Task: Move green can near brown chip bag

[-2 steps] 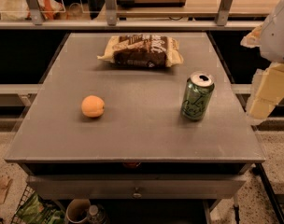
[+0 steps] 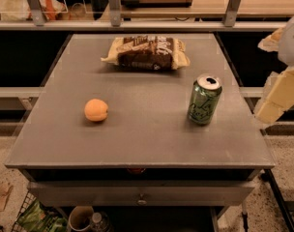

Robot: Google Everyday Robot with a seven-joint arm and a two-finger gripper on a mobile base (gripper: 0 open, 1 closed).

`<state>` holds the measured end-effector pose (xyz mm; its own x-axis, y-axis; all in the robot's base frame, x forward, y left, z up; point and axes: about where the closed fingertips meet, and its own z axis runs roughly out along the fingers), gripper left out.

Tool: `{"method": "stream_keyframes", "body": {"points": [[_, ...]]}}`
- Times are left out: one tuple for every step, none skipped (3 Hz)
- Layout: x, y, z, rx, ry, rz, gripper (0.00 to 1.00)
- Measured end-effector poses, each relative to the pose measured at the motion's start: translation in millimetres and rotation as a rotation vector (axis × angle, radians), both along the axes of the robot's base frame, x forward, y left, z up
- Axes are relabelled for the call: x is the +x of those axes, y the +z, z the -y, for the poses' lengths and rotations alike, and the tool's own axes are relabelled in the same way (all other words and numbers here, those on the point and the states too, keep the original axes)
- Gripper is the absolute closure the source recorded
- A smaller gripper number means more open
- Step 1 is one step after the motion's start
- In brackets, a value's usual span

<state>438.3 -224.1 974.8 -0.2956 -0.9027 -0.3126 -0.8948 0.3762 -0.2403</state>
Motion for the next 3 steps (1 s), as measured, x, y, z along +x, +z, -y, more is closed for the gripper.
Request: {"method": "stream_keyframes", "body": {"points": [[-8.4,-28.5,19.0,0.186,-0.121,0.033,0.00],[-7.6,-64.7,43.0,0.360,-0.176,0.117,0.00],[-5.5,-76.1,53.3,0.540,-0.199,0.214,0.00]]}}
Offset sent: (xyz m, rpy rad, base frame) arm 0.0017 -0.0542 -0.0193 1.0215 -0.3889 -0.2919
